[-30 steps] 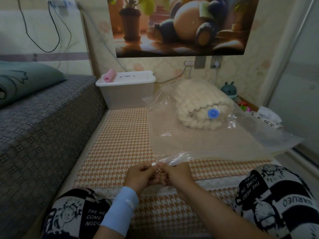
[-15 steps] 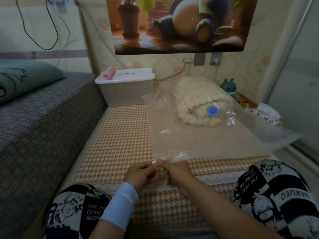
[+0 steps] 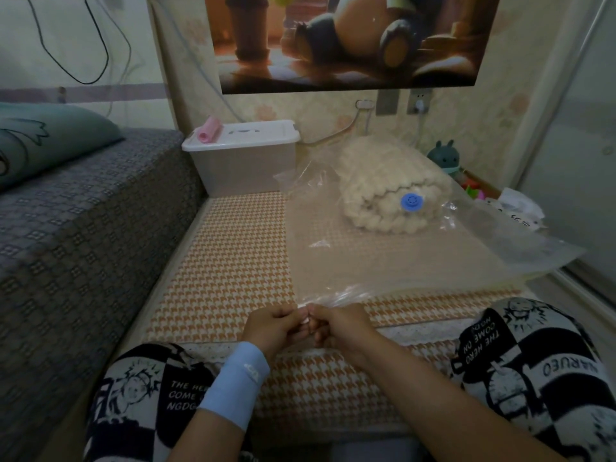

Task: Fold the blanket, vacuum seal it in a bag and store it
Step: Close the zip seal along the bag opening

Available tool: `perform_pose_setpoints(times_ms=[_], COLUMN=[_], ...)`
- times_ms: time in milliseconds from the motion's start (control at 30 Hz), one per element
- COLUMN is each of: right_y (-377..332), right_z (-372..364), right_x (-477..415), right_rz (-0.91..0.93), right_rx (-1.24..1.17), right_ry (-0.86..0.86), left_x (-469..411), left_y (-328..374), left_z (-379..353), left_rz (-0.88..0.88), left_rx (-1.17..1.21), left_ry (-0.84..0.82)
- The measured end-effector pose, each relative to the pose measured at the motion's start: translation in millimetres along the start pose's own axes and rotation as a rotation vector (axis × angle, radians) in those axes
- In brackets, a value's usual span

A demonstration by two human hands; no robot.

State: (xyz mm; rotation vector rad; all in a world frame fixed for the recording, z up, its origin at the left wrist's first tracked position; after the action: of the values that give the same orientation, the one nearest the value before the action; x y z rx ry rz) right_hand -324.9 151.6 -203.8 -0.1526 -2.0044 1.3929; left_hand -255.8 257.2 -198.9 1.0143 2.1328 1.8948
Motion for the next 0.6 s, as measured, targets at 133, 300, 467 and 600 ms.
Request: perform_pose_setpoints(times_ms=[133, 300, 467, 600], right_y=[-2, -5, 4, 10], right_z=[2, 7, 4, 2], right_x=[2, 0, -4, -9], right_rz=[-0.011, -0.013, 0.059, 0.092], right_rx=[0.007, -0.05, -0.027, 0.018], right_ry=[-0.033, -0.012, 0.119, 0.163], left_x=[0, -2, -5, -7], left_y=[1, 2, -3, -6], left_z=[-2, 1, -2, -1], left_rz=[0.009, 0.046, 0.016, -0.001], left_rx=[0.047, 0.082, 0.035, -0.009], left_ry=[-0.004, -0.024, 0.06, 0.082])
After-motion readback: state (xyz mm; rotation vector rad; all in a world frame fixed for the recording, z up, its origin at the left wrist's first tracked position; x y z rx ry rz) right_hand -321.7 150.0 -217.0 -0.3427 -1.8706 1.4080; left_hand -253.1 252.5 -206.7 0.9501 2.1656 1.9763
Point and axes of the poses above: each hand's wrist, its own x-axis away from the middle knuckle, its own z-axis out of the back of the hand, y = z × x, the point moved 1 cm from there along -x, towards the middle knuckle, and after that the axes turned 2 degrees about -z, right-handed, at the moved point
